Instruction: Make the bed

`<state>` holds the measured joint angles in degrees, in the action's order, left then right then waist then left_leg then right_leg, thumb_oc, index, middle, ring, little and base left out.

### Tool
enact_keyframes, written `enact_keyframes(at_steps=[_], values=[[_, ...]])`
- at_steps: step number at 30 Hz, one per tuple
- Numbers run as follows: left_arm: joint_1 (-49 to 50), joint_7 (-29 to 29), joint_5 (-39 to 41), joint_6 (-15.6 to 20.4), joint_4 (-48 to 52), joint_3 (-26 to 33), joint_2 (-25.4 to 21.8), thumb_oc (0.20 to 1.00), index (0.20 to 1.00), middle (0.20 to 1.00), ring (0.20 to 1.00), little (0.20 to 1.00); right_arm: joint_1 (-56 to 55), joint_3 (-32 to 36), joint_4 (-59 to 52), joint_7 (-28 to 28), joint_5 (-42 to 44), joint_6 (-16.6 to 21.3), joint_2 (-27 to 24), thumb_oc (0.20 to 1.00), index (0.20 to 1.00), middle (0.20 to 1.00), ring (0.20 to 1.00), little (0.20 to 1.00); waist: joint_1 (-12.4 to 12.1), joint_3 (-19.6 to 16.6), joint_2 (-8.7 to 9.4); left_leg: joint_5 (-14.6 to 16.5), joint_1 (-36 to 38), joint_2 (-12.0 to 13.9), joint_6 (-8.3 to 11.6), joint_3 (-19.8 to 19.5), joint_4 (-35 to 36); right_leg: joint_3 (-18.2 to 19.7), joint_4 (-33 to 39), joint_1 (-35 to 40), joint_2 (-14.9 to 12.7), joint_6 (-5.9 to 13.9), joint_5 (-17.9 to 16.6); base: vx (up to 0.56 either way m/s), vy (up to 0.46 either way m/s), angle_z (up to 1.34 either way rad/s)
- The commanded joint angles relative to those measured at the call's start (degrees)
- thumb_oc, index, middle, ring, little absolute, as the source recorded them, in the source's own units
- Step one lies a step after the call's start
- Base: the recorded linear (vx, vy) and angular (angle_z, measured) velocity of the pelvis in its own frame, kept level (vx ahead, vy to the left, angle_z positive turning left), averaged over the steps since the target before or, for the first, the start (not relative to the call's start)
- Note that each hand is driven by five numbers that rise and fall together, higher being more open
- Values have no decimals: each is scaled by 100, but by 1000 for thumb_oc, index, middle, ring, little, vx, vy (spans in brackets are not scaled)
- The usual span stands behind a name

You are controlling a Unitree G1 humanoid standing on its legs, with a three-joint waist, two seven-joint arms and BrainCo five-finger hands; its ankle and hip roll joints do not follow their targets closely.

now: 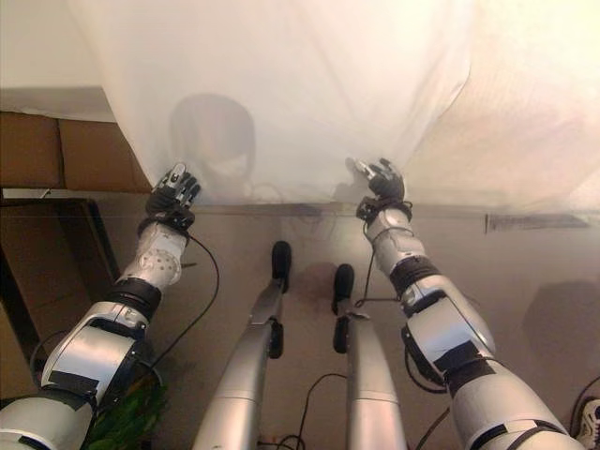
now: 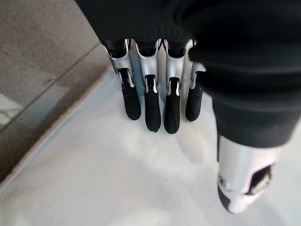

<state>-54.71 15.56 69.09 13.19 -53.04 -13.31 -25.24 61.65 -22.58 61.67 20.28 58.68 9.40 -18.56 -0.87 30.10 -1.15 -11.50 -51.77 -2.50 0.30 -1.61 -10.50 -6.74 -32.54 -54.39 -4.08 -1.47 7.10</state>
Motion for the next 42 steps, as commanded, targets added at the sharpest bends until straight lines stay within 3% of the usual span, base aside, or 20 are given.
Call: enact_keyframes(at_steps=[1, 9, 15, 19, 20, 24, 25, 27, 29, 30, 31, 32, 34, 38, 39, 42], values=[[96, 204, -289, 224, -238, 450, 23, 1000, 1000, 1000, 1000, 1000, -162, 276, 65, 84, -119, 67, -116, 1000, 1000, 1000, 1000, 1000, -32, -30, -53, 1455, 61, -226, 165, 359, -1040, 114, 1240, 370, -85, 530, -596, 0, 0, 0], [592, 1063, -377, 458, -467, 1004, 348, 1000, 1000, 1000, 1000, 1000, -823, 971, 290, 872, -336, 159, 77, 1000, 1000, 1000, 1000, 1000, 18, -30, -53, 1458, 132, -245, 151, 347, -1031, 104, 1195, 429, -85, 512, -571, 0, 0, 0], [1478, 1472, -1253, 405, -20, 1318, 454, 1000, 1000, 1000, 1000, 1000, -1801, 1488, 100, 1157, -774, 177, 11, 1000, 1000, 1000, 1000, 1000, 35, -30, -63, 1391, 296, -250, 115, 349, -989, 70, 1196, 582, -108, 503, -608, -34, -7, 1], [2153, 1189, -2138, 126, -307, 1387, 301, 1000, 1000, 1000, 1000, 1000, -2569, 1545, 52, 967, -1543, 81, -251, 1000, 1000, 1000, 1000, 1000, 52, -30, -55, 1412, 680, -256, 107, 345, -950, 69, 1178, 955, -116, 520, -562, -46, 14, 1], [2570, 890, -2862, -3, -311, 1218, 211, 1000, 1000, 1000, 1000, 1000, -3042, 1385, -122, 691, -2187, 19, -428, 1000, 1000, 1000, 1000, 1000, 64, -30, -27, 1382, 974, -263, 88, 335, -896, 65, 1159, 1201, -121, 537, -570, -28, 37, 0], [3038, 519, -3390, -16, -329, 1050, 257, 1000, 1000, 1000, 1000, 1000, -3515, 1262, -243, 392, -2815, -25, -535, 1000, 1000, 1000, 1000, 1000, 58, -30, -2, 1361, 1495, -261, 40, 369, -738, 54, 1215, 1664, -158, 615, -600, -36, 64, -8], [3275, 198, -3870, -47, -444, 936, 234, 1000, 1000, 1000, 1000, 1000, -3783, 1172, -261, 119, -3386, -95, -713, 1000, 1000, 1000, 1000, 1000, 68, -30, -31, 1108, 1885, -215, -11, 393, -530, 75, 1171, 1961, -158, 596, -668, -59, -37, -29], [3578, -170, -4170, -99, -553, 898, 249, 1000, 1000, 1000, 1000, 1000, -4134, 1124, -298, -206, -3885, -143, -815, 1000, 1000, 1000, 1000, 1000, 100, -30, -69, 975, 2607, -111, 11, 313, -195, 243, 1076, 2614, -72, 612, -488, -13, -107, -21], [3852, -318, -4644, -87, -432, 729, 245, 1000, 1000, 1000, 1000, 1000, -4391, 1205, -150, -389, -4083, -200, -771, 1000, 1000, 1000, 1000, 1000, 11, -31, -88, 897, 3357, -9, 65, 302, 149, 108, 1373, 3509, -123, 656, -448, 30, -125, -8], [3852, -317, -4644, -87, -432, 729, 245, 1000, 1000, 1000, 1000, 1000, -4391, 1205, -150, -389, -4083, -200, -771, 1000, 1000, 1000, 1000, 1000, 11, -31, -88, 897, 3357, -9, 65, 302, 150, 107, 1374, 3510, -123, 656, -448, 98, -213, -22], [4100, -400, -5413, -151, -389, 414, 241, 1000, 1000, 1000, 1000, 1000, -4630, 1199, -31, -535, -4237, -204, -639, 1000, 1000, 1000, 1000, 1000, 24, -291, -126, 736, 3775, 100, 126, 253, 447, 133, 1706, 3901, -36, 680, -489, 78, -262, -23], [4211, -533, -5643, -170, -499, 308, 272, 1000, 1000, 1000, 1000, 1000, -4780, 1235, 33, -587, -4269, -217, -553, 1000, 1000, 1000, 1000, 1000, 59, -407, -100, 671, 3950, 160, 169, 240, 597, 134, 1880, 4093, 43, 674, -487, 90, -341, -6], [4424, -709, -5707, -198, -625, 356, 439, 1000, 1000, 1000, 1000, 1000, -5002, 1296, 163, -761, -4378, -276, -469, 1000, 1000, 1000, 1000, 1000, 40, -710, -111, 631, 4146, 205, 251, 254, 693, -93, 2281, 4443, 35, 681, -542, 44, -223, 35], [4654, -955, -6021, -323, -957, 341, 692, 1000, 1000, 1000, 1000, 1000, -5290, 1186, 365, -1040, -4768, -401, -403, 1000, 1000, 1000, 1000, 1000, 62, -1165, 1, 866, 4453, 89, 353, 356, 348, -220, 2783, 4997, 27, 663, -690, 9, -139, 15], [4656, -955, -6022, -323, -957, 341, 692, 1000, 1000, 1000, 1000, 1000, -5292, 1185, 365, -1040, -4768, -400, -404, 1000, 1000, 1000, 1000, 1000, 63, -1159, -1, 870, 4460, 90, 353, 355, 345, -222, 2791, 5010, 28, 663, -693, 34, -89, 11], [4794, -1167, -6393, -536, -1460, 271, 913, 1000, 1000, 1000, 1000, 1000, -5389, 1229, 778, -1221, -4882, -582, -274, 1000, 1000, 1000, 1000, 1000, 59, -1689, 24, 871, 4978, 100, 258, 320, 883, -155, 3094, 5387, 229, 670, -747, 100, -59, -2]])
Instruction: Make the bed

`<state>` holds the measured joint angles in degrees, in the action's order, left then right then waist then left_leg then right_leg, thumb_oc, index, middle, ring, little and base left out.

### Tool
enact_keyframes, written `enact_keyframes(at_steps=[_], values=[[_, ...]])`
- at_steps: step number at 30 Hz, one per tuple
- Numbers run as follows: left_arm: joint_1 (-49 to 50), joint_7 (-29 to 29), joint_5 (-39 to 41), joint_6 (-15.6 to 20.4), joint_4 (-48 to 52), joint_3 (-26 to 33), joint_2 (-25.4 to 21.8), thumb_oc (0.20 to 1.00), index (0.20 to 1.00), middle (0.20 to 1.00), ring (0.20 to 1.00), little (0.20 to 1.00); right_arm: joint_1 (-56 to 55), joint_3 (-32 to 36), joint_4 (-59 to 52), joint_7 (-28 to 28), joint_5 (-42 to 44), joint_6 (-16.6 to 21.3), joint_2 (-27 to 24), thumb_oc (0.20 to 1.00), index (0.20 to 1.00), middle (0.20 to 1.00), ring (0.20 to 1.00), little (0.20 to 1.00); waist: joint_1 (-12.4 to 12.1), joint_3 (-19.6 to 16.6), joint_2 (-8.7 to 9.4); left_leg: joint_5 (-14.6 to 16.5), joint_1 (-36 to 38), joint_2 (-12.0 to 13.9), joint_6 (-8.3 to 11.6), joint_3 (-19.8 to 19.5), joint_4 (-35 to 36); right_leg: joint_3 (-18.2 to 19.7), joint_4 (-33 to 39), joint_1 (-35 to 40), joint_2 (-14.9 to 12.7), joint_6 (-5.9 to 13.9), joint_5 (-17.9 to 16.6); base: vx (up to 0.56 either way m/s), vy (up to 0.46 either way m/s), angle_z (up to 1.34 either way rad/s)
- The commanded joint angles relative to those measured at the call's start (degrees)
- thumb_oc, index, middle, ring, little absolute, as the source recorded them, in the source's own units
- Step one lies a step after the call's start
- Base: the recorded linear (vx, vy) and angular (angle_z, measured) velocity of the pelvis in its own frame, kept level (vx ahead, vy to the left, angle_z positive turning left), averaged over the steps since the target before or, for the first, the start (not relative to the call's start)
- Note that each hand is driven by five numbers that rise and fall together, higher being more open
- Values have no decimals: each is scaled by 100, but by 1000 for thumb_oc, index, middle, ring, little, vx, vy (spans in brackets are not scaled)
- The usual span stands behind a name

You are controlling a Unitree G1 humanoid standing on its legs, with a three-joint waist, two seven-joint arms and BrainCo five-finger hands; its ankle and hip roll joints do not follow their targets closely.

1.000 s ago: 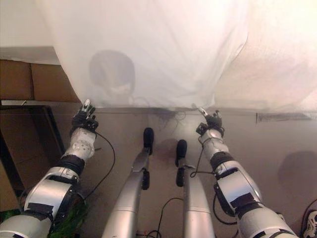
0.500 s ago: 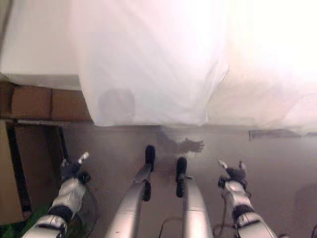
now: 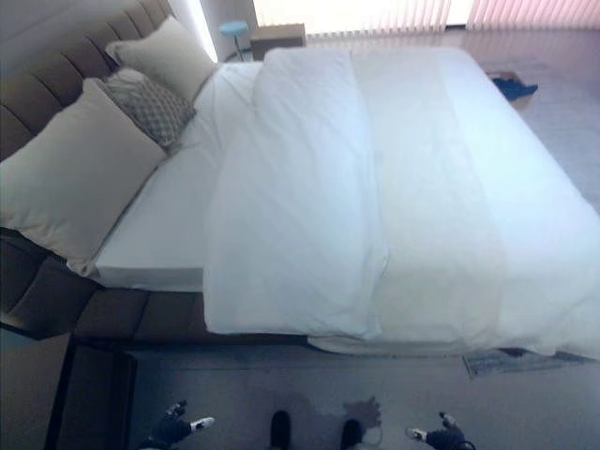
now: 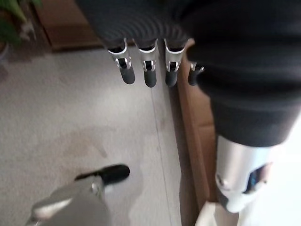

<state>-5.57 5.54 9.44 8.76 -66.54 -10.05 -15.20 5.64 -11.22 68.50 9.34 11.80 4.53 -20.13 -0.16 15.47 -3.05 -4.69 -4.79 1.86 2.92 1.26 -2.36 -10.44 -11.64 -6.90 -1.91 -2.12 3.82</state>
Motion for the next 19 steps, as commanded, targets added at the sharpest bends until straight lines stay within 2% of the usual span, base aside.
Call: enact_keyframes(at_steps=[1, 7, 12, 19], values=[[-90, -206, -513, -125, -148, -112, -68, 1000, 1000, 1000, 1000, 1000, 212, 61, 158, -162, -256, -138, -95, 1000, 1000, 1000, 1000, 1000, -2, -354, 222, 174, 403, -327, -25, 26, 210, 244, 1088, 716, 47, 743, -440, 132, -15, 0], [131, -265, -740, -234, -411, -88, 147, 1000, 1000, 1000, 1000, 1000, -13, -102, 422, -340, -676, -280, 115, 1000, 1000, 1000, 1000, 1000, -11, -841, 302, 88, 857, -347, -83, -10, 736, 294, 1432, 1071, 118, 751, -525, 53, 0, 3], [296, -202, -853, -327, -697, 54, 238, 1000, 1000, 1000, 1000, 1000, -113, -145, 597, -408, -843, -366, 257, 1000, 1000, 1000, 1000, 1000, -83, -1003, 355, 165, 991, -360, -115, -7, 736, 318, 1541, 1225, 113, 763, -551, 20, 4, 1], [358, -334, -1104, -365, -781, -31, 172, 1000, 1000, 1000, 1000, 1000, -179, -197, 667, -535, -943, -412, 305, 1000, 1000, 1000, 1000, 1000, -90, -1079, 377, 231, 1051, -359, -119, 32, 736, 347, 1620, 1310, 100, 779, -584, 0, 1, -1]])
